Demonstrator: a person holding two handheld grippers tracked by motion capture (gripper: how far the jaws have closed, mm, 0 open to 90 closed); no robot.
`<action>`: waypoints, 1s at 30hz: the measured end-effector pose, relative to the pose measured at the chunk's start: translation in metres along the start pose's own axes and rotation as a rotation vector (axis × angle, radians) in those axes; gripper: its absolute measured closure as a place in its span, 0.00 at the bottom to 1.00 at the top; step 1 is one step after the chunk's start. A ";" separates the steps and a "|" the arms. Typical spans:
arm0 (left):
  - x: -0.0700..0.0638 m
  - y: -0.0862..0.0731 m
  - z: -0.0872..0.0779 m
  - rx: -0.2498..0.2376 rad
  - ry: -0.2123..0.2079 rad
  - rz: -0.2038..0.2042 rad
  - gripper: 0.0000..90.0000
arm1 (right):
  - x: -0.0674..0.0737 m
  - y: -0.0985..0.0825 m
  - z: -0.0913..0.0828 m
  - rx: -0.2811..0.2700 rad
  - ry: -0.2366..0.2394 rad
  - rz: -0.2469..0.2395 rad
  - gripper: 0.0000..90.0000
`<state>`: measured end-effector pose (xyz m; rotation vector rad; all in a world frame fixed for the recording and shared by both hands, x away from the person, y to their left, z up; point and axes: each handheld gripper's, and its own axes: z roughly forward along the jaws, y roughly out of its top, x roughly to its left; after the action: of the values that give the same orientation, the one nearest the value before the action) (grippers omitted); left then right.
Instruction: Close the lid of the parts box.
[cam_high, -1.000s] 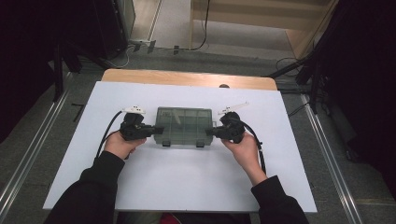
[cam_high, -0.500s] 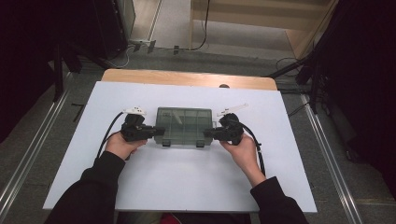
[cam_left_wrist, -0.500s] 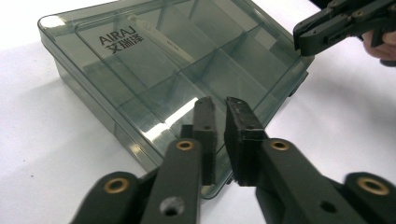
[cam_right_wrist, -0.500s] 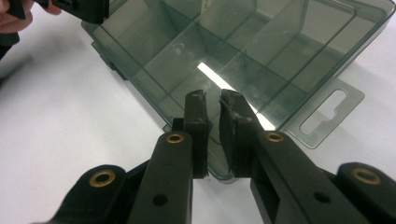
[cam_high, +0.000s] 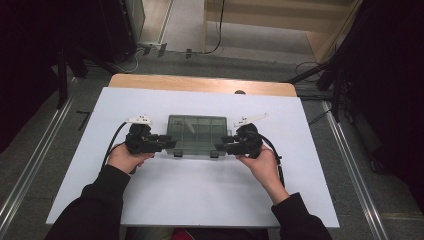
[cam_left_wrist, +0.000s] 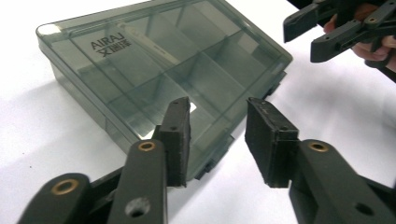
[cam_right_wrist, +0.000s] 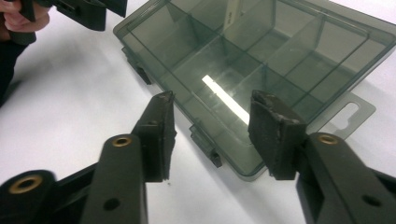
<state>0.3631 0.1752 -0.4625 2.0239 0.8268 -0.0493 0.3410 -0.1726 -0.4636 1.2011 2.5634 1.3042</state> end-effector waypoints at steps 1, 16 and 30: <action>-0.001 0.000 -0.001 -0.001 -0.004 0.003 0.65 | 0.001 0.000 0.000 -0.002 0.002 -0.004 0.55; -0.014 -0.011 -0.006 -0.018 -0.025 0.031 0.43 | 0.019 -0.006 0.000 -0.013 0.059 -0.046 0.36; -0.026 -0.026 -0.011 -0.053 0.000 0.083 0.35 | 0.033 -0.020 0.002 -0.008 0.063 -0.111 0.29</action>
<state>0.3250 0.1791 -0.4662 2.0063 0.7360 0.0189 0.3062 -0.1571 -0.4687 1.0160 2.6222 1.3483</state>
